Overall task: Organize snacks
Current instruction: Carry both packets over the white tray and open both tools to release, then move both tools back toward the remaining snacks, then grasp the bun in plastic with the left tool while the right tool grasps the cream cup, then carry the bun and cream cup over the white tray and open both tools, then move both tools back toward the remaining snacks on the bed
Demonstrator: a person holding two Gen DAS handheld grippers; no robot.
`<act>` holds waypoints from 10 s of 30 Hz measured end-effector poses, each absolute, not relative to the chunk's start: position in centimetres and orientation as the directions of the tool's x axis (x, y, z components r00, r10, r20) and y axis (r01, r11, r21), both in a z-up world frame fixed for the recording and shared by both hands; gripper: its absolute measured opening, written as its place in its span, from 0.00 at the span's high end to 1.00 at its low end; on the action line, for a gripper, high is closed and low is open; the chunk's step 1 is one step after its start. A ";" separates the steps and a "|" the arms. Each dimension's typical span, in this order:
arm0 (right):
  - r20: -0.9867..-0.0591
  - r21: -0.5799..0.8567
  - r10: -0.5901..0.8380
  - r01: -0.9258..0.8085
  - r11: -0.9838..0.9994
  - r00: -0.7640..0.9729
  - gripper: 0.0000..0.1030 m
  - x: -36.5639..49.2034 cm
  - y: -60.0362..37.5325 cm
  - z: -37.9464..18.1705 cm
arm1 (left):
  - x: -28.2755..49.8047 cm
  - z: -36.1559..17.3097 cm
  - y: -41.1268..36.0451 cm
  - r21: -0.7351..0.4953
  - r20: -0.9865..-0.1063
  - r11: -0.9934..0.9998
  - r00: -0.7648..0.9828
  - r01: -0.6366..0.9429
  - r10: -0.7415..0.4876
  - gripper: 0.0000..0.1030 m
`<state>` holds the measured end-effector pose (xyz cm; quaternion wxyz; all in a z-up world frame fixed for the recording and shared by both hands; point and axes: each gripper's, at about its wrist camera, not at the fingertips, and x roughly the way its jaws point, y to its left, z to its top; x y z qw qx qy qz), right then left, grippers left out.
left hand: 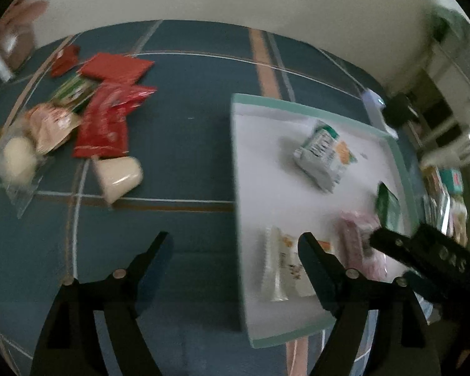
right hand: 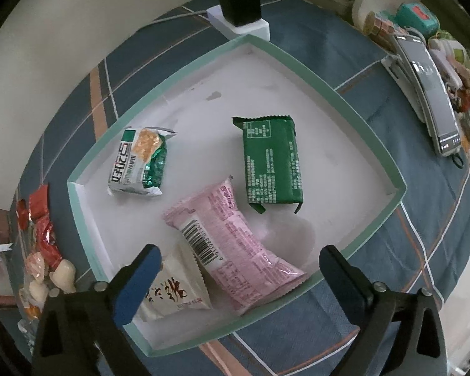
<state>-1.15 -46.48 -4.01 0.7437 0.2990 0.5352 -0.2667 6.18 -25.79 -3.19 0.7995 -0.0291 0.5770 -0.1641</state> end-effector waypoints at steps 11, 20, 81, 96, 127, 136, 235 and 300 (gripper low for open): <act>-0.955 0.134 -0.087 0.676 0.725 0.283 0.00 0.0 -44.6 -3.9 | 7.5 -3.6 -19.9 -0.222 -0.937 0.973 0.291 -0.064 -0.195 0.09; -0.952 0.110 -0.087 0.593 0.798 0.294 0.00 1.6 -41.5 -3.3 | 7.9 -4.2 -15.5 -0.164 -0.967 0.963 0.230 -0.214 -0.113 0.09; -0.881 0.180 0.126 0.077 0.981 0.456 0.04 11.9 -24.7 -5.6 | 16.4 -4.7 -2.5 -0.196 -0.946 0.936 0.309 -0.293 -0.101 0.00; -0.888 0.225 0.180 0.058 0.973 0.424 0.52 13.4 -24.6 -7.6 | 17.8 -6.1 -4.1 -0.202 -0.951 0.945 0.282 -0.257 -0.126 0.31; -0.874 0.262 0.192 0.098 0.960 0.447 0.60 10.6 -25.8 -5.3 | 13.5 -0.1 -5.4 -0.283 -0.904 0.929 0.389 -0.236 -0.177 0.47; -0.854 0.270 0.170 0.141 0.952 0.491 0.60 9.0 -27.7 -2.7 | 12.6 2.3 -8.3 -0.315 -0.882 0.935 0.415 -0.166 -0.223 0.47; -0.906 0.195 -0.106 0.626 0.755 0.411 0.15 3.6 -49.0 -3.0 | 11.4 0.8 -27.4 -0.220 -0.917 0.960 0.298 0.171 -0.264 0.09; -0.930 0.125 0.021 0.263 0.957 0.367 0.00 7.7 -30.9 -4.9 | 14.5 -0.7 -5.1 -0.017 -0.940 0.987 0.339 -0.162 0.039 0.00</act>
